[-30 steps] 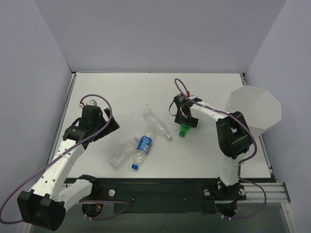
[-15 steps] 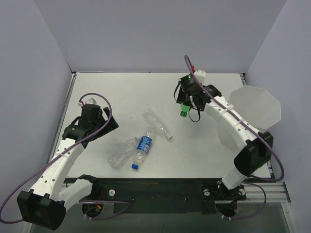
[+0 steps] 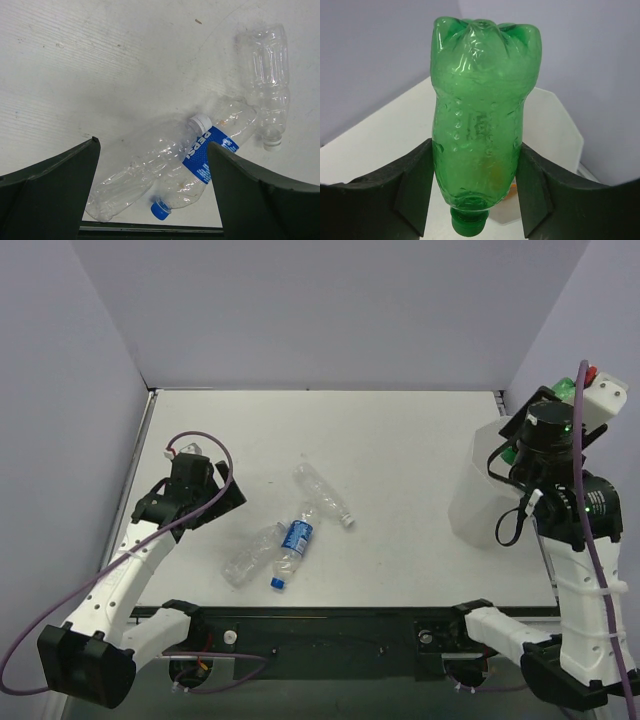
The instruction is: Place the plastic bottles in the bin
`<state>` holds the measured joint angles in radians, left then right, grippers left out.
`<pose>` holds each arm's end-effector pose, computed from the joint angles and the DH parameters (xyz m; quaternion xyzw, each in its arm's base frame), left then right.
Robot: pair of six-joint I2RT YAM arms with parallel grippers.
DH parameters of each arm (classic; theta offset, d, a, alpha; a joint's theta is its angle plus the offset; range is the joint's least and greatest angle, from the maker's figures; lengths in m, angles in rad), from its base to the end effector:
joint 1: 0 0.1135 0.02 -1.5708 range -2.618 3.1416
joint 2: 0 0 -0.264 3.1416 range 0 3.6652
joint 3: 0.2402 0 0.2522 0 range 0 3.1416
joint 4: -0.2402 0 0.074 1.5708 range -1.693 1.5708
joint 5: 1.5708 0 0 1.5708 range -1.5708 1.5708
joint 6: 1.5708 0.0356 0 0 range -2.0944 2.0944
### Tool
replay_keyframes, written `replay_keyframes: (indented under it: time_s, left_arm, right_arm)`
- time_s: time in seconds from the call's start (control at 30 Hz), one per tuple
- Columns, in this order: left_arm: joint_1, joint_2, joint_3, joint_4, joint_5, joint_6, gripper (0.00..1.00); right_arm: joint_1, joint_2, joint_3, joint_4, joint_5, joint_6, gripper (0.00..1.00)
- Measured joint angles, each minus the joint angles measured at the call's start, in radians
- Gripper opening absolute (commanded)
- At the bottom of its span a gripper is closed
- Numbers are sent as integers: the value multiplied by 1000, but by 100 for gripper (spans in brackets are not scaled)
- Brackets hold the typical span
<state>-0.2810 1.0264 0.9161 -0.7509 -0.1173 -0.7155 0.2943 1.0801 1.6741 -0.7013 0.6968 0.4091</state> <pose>0.1977 -0.0527 0.2890 -0.2217 0.9097 -0.1175 0.3309 0.1652 0.0262 0.5223 0.2679 0.6851 -0.0221 0.6771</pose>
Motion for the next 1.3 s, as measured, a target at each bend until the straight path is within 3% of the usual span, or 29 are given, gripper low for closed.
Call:
replay_keyframes:
  time_s: [0.07, 0.17, 0.23, 0.53, 0.6, 0.7, 0.8, 0.97, 1.13, 1.3]
  left_arm:
    - [0, 1, 0, 0, 2, 0, 99]
    - [0, -1, 0, 0, 2, -1, 99]
    - [0, -2, 0, 0, 3, -2, 99]
    - [0, -3, 0, 2, 19, -3, 99]
    - [0, -3, 0, 3, 18, -3, 99]
    - [0, -2, 0, 3, 9, -7, 99]
    - [0, -1, 0, 3, -6, -10, 99]
    - [0, -2, 0, 2, -7, -6, 99]
    - [-2, -38, -5, 0, -26, -5, 99]
    - [-2, -80, -24, -3, -44, -6, 99]
  right_arm:
    - [-76, -18, -34, -5, -4, -10, 36]
    - [-212, -15, -99, -7, -53, -15, 86]
    - [-266, 3, -131, -13, -86, -18, 94]
    - [-259, 90, -128, -31, -223, -36, 97]
    - [-187, 87, -102, -40, -213, -46, 97]
    - [53, 97, -51, -49, -201, -76, 98]
    - [254, 129, -46, -34, -290, -99, 100]
    - [443, 270, -119, 18, -439, -104, 100]
    - [505, 472, -190, 77, -610, -96, 100]
    - [498, 584, -211, 117, -653, -103, 100]
